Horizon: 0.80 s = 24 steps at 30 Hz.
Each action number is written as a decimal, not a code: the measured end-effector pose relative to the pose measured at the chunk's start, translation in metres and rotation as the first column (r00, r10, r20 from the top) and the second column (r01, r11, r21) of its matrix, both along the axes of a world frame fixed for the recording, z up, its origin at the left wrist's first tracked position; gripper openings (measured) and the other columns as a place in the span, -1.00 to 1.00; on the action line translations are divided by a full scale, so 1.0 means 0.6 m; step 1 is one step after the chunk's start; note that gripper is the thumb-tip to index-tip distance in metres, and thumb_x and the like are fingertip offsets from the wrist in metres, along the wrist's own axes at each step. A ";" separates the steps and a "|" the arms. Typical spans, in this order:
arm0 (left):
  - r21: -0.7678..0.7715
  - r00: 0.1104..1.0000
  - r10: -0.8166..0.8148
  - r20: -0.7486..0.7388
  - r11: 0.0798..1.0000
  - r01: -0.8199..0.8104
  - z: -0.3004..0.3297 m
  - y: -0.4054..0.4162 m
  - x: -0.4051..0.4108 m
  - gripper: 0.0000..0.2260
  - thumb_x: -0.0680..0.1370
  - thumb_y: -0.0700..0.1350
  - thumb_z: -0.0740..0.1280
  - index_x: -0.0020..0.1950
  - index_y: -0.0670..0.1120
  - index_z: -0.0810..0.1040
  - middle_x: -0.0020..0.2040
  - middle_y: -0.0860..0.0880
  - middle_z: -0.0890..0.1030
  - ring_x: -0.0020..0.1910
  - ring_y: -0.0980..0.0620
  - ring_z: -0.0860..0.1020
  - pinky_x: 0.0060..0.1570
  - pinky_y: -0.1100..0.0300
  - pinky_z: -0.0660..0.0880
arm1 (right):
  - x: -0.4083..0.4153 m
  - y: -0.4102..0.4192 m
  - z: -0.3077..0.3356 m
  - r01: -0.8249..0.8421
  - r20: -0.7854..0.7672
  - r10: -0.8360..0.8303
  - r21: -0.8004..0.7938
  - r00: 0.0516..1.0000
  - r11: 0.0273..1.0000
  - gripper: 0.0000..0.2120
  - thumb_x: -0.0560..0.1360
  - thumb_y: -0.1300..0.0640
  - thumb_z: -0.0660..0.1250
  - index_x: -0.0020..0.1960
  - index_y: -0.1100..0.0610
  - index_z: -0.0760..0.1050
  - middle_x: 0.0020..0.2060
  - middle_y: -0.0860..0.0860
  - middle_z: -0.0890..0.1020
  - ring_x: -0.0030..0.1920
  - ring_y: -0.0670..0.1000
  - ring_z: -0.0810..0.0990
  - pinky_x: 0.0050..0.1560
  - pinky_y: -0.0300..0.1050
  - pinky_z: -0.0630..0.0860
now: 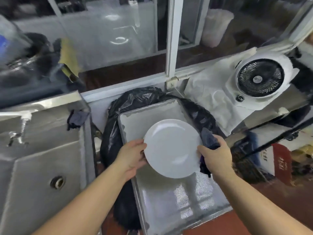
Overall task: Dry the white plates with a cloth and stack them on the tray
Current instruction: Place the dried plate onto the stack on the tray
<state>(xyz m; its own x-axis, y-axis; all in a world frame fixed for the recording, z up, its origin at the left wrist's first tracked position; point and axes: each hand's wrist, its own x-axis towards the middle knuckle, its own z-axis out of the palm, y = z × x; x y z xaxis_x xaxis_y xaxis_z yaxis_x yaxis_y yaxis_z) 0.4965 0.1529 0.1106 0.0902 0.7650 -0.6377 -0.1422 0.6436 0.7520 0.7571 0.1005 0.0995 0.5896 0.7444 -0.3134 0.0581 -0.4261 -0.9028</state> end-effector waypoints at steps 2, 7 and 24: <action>-0.004 0.997 0.015 -0.071 1.000 -0.015 -0.012 0.000 0.002 -0.78 0.64 -0.27 0.33 0.27 -0.15 0.62 0.09 -0.17 0.75 0.09 -0.15 0.72 0.03 -0.01 0.70 | 0.005 0.015 -0.019 -0.042 0.003 0.042 -0.034 0.999 0.999 -0.52 0.44 0.27 0.47 0.21 -0.16 0.49 -0.47 -0.24 0.63 -0.57 -0.19 0.56 -0.66 -0.33 0.36; -0.045 0.967 0.041 -0.252 0.998 -0.054 -0.059 0.007 -0.008 -0.80 0.62 -0.32 0.33 0.17 -0.14 0.65 0.05 -0.15 0.75 0.03 -0.14 0.74 -0.08 0.02 0.71 | 0.013 0.043 -0.067 -0.164 -0.009 0.164 -0.108 0.986 0.980 -0.50 0.40 0.28 0.45 0.22 -0.15 0.51 -0.39 -0.18 0.66 -0.50 -0.18 0.59 -0.59 -0.33 0.41; -0.041 0.789 -0.112 -0.604 0.993 0.110 -0.155 0.070 0.002 -0.84 0.46 -0.14 0.34 -0.06 0.06 0.67 -0.09 0.02 0.72 -0.06 -0.10 0.70 0.06 -0.12 0.68 | 0.006 0.116 -0.121 -0.292 0.139 0.329 -0.231 0.934 0.928 -0.49 0.41 0.23 0.43 0.24 -0.20 0.46 -0.11 -0.25 0.56 -0.31 -0.27 0.63 -0.52 -0.42 0.39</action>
<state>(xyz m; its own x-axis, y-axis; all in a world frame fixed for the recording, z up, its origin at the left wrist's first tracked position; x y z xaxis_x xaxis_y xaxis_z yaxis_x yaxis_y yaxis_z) 0.4977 0.1948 0.0179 -0.2298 0.7715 -0.5932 0.4129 0.6293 0.6585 0.7607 0.1703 0.0269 0.3972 0.8300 -0.3916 0.3638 -0.5342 -0.7631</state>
